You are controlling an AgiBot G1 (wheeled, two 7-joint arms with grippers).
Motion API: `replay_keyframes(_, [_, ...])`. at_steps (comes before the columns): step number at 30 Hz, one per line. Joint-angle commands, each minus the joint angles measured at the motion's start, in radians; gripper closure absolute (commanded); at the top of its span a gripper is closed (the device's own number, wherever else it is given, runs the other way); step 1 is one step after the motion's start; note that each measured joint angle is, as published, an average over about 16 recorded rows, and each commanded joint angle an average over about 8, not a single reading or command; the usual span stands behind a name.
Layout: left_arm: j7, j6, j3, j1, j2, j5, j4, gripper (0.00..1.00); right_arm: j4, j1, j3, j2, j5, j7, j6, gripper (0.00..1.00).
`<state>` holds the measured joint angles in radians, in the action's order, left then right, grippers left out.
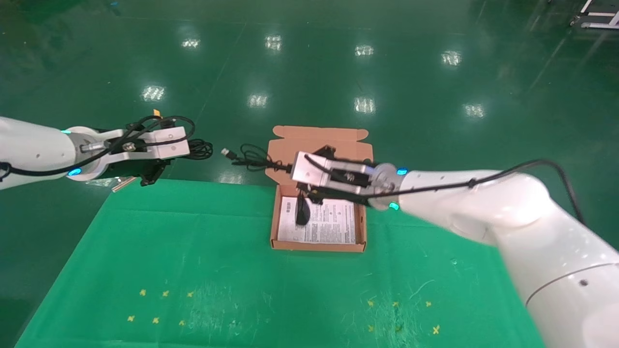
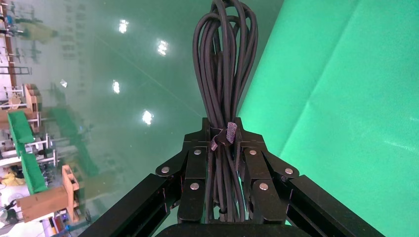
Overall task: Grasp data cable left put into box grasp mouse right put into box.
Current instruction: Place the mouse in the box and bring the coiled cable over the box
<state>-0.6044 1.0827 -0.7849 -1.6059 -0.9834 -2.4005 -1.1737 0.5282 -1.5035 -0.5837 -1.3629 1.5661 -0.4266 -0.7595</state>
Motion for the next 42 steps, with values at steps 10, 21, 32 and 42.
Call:
replay_keyframes(10, [-0.008, 0.003, 0.000, 0.003, 0.002, -0.005, -0.009, 1.00, -0.110, 0.032, -0.094, 0.010, -0.104, 0.034, 0.065, 1.00])
replay_keyframes(21, [-0.008, 0.004, 0.000, 0.003, 0.002, -0.005, -0.010, 1.00, -0.194, 0.033, -0.126, 0.006, -0.150, 0.036, 0.096, 0.41])
replay_keyframes(32, [0.003, -0.010, -0.005, 0.016, -0.019, 0.012, -0.013, 1.00, -0.172, 0.040, -0.141, 0.029, -0.172, 0.037, 0.105, 0.00])
replay_keyframes(42, [0.059, -0.106, -0.033, 0.065, -0.145, 0.057, 0.064, 1.00, -0.121, 0.039, -0.134, 0.101, -0.178, 0.040, 0.104, 0.00])
